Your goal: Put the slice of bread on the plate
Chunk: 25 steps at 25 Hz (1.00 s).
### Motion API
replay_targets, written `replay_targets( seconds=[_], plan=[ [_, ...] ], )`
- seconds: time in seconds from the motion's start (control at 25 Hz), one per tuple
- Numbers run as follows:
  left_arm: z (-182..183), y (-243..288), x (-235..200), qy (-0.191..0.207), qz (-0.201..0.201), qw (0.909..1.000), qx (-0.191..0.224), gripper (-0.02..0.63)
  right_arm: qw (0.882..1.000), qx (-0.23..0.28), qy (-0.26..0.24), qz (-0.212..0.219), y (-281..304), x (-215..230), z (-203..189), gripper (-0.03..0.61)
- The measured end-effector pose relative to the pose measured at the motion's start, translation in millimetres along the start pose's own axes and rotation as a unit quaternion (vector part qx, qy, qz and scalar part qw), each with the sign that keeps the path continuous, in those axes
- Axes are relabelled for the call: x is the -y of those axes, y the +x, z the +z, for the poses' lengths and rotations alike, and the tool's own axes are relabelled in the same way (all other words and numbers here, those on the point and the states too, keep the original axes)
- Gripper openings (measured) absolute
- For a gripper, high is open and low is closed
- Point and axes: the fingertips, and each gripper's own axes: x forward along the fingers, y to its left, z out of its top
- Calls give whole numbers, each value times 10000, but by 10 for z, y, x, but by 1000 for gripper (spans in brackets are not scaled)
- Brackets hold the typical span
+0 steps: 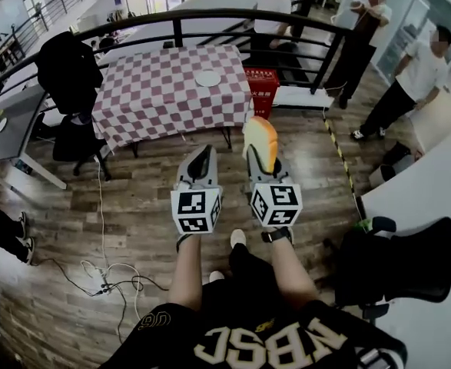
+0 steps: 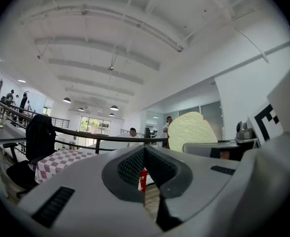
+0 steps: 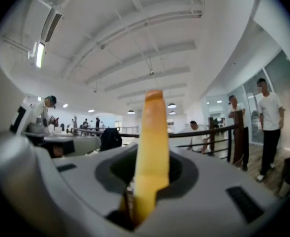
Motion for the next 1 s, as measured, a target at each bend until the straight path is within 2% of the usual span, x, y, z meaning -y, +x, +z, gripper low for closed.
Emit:
replay_targets(
  seconds=[0.12, 0.24, 0.44, 0.64, 0.76, 1.0],
  plan=[
    [-111, 149, -266, -98, 144, 9996, -216, 18, 9997, -17, 192, 119, 319, -33, -107, 98],
    [-98, 452, -423, -29, 91, 9995, -294, 18, 9990, -52, 290, 325, 763, 6, -122, 98],
    [32, 1134, -664, 102, 361, 9989, -274, 18, 9984, 66, 462, 334, 1436, 324, 86, 98],
    [171, 1775, -750, 40, 452, 9989, -78, 17, 9955, 88, 722, 604, 1886, 658, 295, 98],
    [174, 2138, -649, 37, 326, 9995, -27, 17, 9967, 152, 578, 547, 2037, 930, 341, 98],
    [244, 2694, -312, -115, -178, 9995, 219, 17, 9975, 293, 435, 474, 2307, 1435, 453, 98]
  ],
)
